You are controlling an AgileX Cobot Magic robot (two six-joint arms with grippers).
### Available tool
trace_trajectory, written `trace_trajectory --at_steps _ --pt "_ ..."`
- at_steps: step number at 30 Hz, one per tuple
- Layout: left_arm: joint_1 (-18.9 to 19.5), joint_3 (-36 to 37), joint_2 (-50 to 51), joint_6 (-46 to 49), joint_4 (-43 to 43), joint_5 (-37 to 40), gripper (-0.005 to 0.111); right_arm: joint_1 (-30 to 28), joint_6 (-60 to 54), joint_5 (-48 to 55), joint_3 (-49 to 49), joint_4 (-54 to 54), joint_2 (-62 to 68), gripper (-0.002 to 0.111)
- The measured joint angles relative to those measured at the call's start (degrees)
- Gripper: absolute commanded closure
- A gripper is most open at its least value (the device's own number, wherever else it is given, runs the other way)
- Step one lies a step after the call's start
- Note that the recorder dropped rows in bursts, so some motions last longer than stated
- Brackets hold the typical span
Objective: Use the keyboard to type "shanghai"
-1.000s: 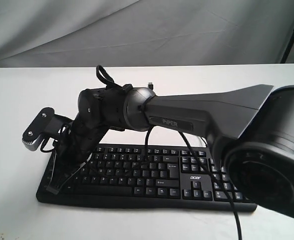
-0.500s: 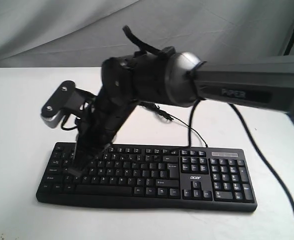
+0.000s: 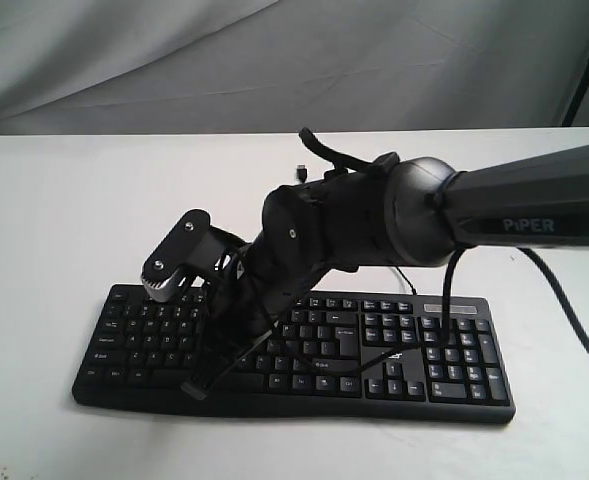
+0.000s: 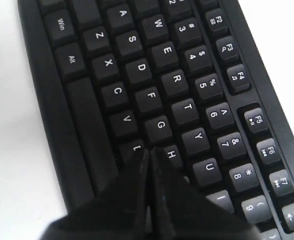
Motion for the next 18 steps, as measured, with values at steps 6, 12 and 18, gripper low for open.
trace_trajectory --at_steps 6,12,18 --pt "0.00 0.00 0.00 0.00 0.00 0.00 0.107 0.00 0.00 -0.09 0.00 0.61 0.72 0.108" --pt "0.00 0.00 0.00 0.00 0.00 0.00 0.107 0.00 0.00 -0.09 0.00 0.85 1.23 0.108" --pt "0.00 0.00 0.00 0.00 0.00 0.00 0.107 0.00 -0.10 0.11 0.00 0.85 1.26 0.108"
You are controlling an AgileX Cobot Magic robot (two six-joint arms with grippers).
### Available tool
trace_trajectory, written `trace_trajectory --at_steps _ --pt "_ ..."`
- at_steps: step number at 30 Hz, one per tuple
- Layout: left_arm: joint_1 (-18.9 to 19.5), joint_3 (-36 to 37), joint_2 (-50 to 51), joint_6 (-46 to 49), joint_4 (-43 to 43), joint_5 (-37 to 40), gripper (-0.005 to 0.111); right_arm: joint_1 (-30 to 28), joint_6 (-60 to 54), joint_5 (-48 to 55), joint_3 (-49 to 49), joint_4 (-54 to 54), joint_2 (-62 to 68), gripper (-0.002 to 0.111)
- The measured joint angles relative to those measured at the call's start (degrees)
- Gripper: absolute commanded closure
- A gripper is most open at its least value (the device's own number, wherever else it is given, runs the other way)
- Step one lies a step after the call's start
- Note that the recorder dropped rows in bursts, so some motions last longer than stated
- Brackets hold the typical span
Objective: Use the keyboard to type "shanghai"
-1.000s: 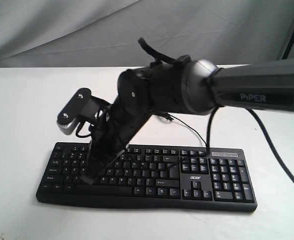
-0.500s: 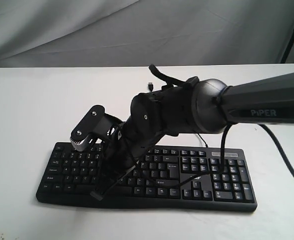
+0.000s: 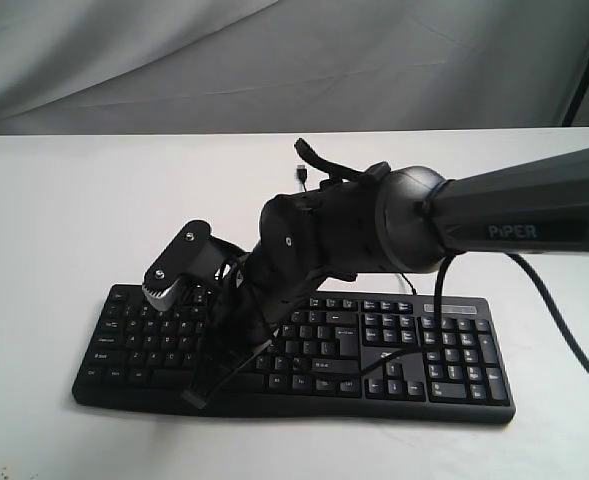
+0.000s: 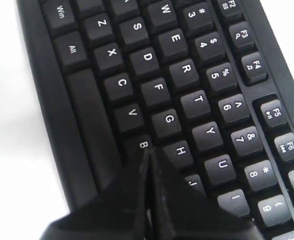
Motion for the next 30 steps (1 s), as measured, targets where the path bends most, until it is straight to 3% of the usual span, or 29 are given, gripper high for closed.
trace_trajectory --at_steps 17,30 --pt "0.00 0.00 0.00 0.00 0.00 0.00 0.107 0.00 0.00 0.00 0.00 0.35 1.18 0.108" --pt "0.00 0.00 0.00 0.00 0.00 0.00 0.107 0.00 0.00 1.12 -5.70 -0.63 3.01 0.108"
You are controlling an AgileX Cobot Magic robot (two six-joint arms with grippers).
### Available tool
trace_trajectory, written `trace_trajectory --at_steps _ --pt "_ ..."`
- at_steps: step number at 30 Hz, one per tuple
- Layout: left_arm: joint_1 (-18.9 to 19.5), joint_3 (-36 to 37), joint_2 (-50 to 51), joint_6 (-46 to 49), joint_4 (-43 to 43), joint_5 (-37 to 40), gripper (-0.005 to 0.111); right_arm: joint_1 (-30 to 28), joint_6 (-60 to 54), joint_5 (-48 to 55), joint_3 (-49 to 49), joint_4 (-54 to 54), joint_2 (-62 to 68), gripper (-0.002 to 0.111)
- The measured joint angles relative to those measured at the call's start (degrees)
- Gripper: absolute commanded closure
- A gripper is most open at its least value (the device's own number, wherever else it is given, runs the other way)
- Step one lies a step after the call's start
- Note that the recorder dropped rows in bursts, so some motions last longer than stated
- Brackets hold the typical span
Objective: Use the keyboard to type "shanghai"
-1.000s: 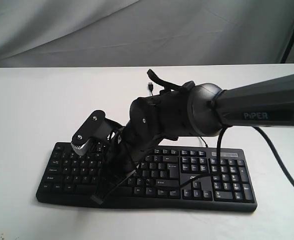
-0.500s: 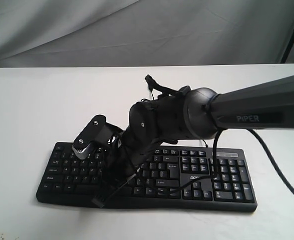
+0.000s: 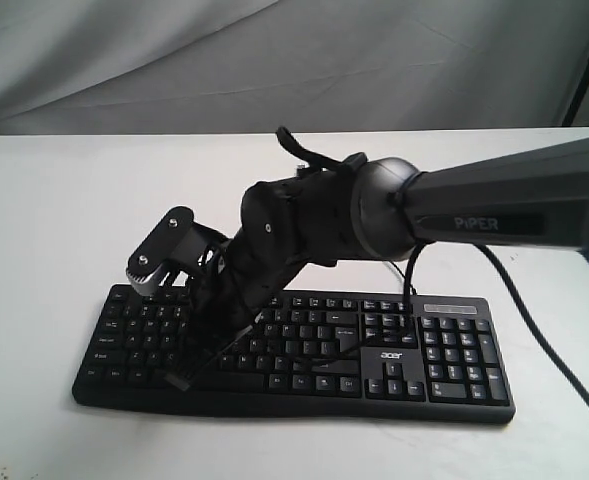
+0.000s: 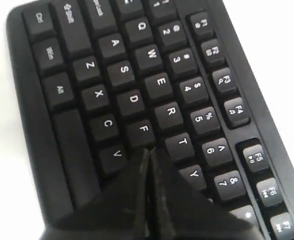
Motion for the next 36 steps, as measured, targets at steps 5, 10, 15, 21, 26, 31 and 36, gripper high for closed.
trace_trajectory --at_steps 5,10,15,21,26,31,36 --pt "0.00 0.00 0.00 0.00 0.00 0.00 0.107 0.00 -0.36 -0.48 0.00 0.00 0.97 0.108" --pt "0.00 0.00 0.00 0.00 0.00 0.00 0.107 0.00 -0.82 -1.67 0.00 0.00 0.97 0.108" --pt "0.00 0.00 0.00 0.00 0.00 0.00 0.107 0.00 -1.04 -2.70 0.00 0.00 0.97 0.108" --pt "0.00 0.00 0.00 0.00 0.00 0.00 0.107 0.00 -1.16 -3.02 0.00 0.00 0.97 0.108" --pt "0.00 0.00 0.00 0.00 0.00 0.00 0.107 0.00 -1.28 -3.80 0.00 0.37 1.80 0.108" --pt "0.00 0.00 0.00 0.00 0.00 0.00 0.107 0.00 -2.19 -4.03 0.00 1.12 2.44 0.108" --pt "0.00 0.00 0.00 0.00 0.00 0.00 0.107 0.00 -2.38 -4.14 0.00 1.35 2.54 0.108"
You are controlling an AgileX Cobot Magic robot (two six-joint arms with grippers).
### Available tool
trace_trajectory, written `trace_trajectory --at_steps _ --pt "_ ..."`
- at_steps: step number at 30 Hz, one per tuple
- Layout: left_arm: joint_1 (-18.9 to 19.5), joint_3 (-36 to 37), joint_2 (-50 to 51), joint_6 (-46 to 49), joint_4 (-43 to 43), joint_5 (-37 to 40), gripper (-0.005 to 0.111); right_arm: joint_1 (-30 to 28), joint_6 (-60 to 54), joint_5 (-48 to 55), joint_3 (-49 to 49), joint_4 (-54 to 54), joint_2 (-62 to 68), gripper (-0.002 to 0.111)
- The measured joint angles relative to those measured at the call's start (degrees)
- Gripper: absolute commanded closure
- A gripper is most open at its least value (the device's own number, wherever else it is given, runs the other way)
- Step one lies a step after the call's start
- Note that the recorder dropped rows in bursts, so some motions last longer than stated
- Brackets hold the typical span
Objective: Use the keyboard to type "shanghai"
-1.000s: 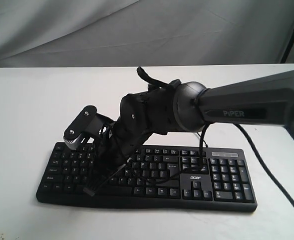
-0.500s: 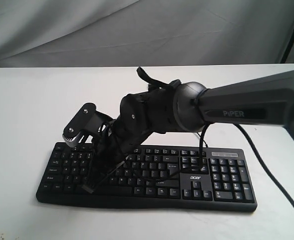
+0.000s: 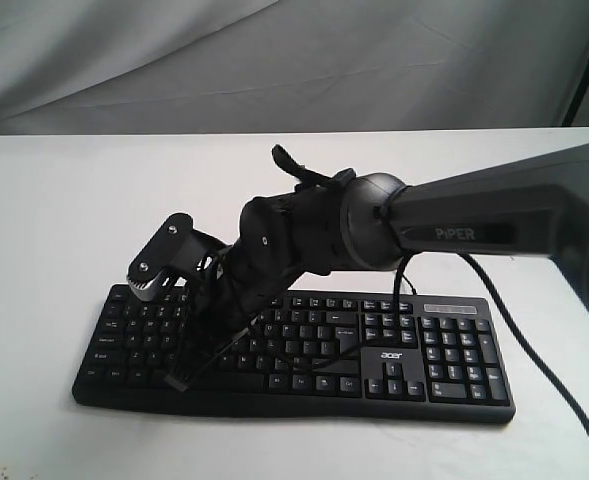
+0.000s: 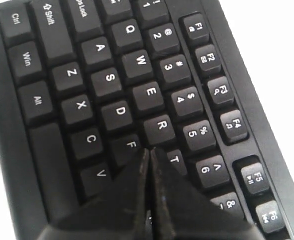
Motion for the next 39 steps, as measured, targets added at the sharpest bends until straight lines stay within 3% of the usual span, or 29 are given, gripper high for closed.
trace_trajectory --at_steps 39 --pt "0.00 0.00 0.00 0.00 0.00 0.00 0.107 -0.34 4.87 1.30 2.49 -4.27 -3.71 0.108"
